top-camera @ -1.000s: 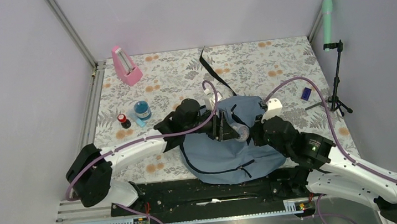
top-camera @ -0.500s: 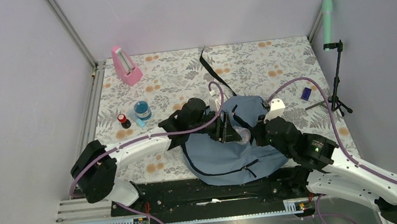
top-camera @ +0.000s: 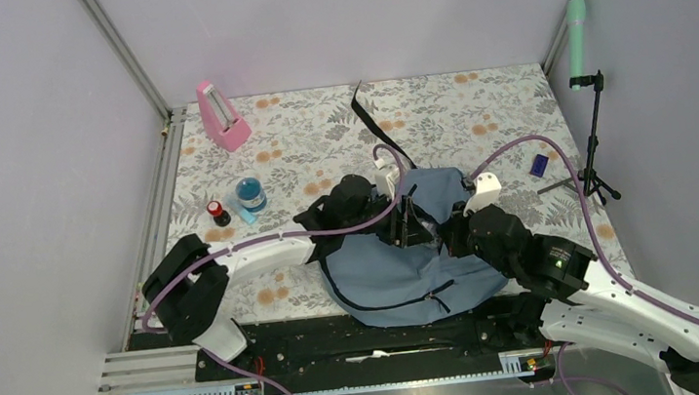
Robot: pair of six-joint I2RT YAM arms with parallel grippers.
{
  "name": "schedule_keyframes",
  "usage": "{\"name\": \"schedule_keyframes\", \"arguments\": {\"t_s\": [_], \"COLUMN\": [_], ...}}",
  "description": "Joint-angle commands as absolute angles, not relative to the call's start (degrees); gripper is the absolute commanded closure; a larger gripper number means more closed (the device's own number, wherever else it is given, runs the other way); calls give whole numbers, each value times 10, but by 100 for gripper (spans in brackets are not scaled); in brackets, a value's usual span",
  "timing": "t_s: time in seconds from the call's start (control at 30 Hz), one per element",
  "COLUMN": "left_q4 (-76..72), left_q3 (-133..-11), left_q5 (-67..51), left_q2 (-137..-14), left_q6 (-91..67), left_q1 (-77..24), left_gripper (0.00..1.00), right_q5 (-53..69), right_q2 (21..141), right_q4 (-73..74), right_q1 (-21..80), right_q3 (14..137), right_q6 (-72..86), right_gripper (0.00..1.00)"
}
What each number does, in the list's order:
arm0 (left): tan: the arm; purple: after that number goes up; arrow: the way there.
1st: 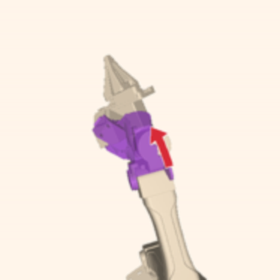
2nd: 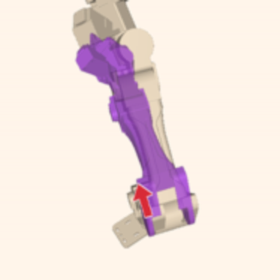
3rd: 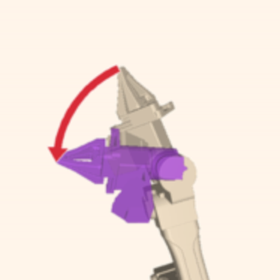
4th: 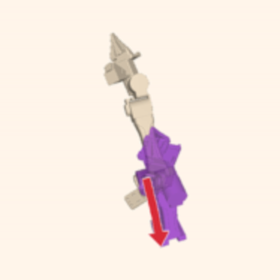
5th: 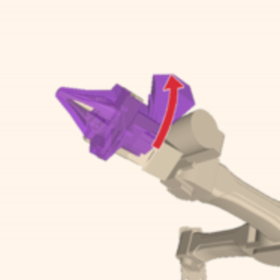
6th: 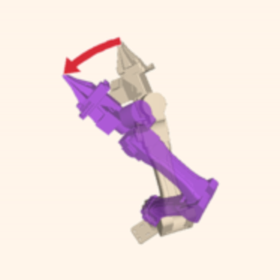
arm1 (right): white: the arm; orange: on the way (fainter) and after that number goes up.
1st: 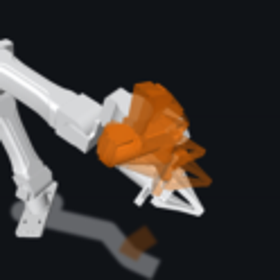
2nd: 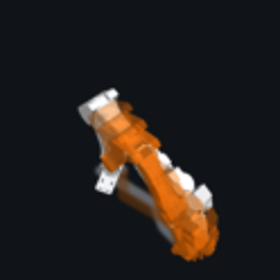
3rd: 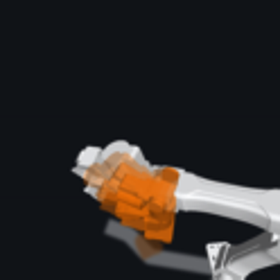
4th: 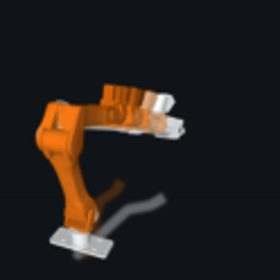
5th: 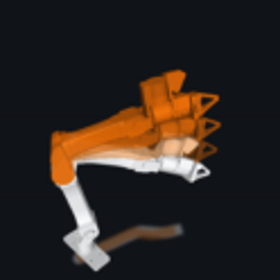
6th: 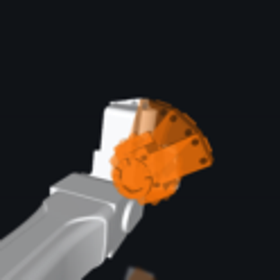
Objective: Pack the student bag
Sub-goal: Place the personal item in the student bag.
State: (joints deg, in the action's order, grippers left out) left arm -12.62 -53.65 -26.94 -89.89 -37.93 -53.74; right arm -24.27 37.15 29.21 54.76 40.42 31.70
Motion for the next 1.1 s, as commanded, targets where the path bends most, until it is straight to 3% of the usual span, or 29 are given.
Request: {"name": "schedule_keyframes", "arguments": {"t_s": [0.0, 0.37, 0.47, 0.57, 0.63, 0.8, 1.07], "left_q4": [-282, -374, -371, -341, -315, -293, -292], "left_q3": [-536, -536, -524, -517, -517, -514, -474], "left_q5": [-233, -209, -194, -184, -177, -171, -140], "left_q2": [-917, -972, -966, -951, -937, -926, -868], "left_q6": [-407, -408, -399, -377, -357, -339, -319], "left_q1": [-542, -557, -558, -557, -557, -557, -557], "left_gripper": [56, 54, 46, 26, 18, 13, 13], "right_q5": [-223, -218, -218, -219, -219, -220, -224], "right_q2": [366, 373, 373, 371, 370, 372, 366], "right_q4": [231, 221, 219, 219, 219, 220, 220], "right_q1": [552, 552, 552, 552, 552, 552, 552], "right_q3": [440, 432, 432, 430, 429, 427, 426], "right_q6": [340, 350, 352, 353, 352, 353, 353], "right_gripper": [96, 96, 96, 96, 96, 96, 96]}}
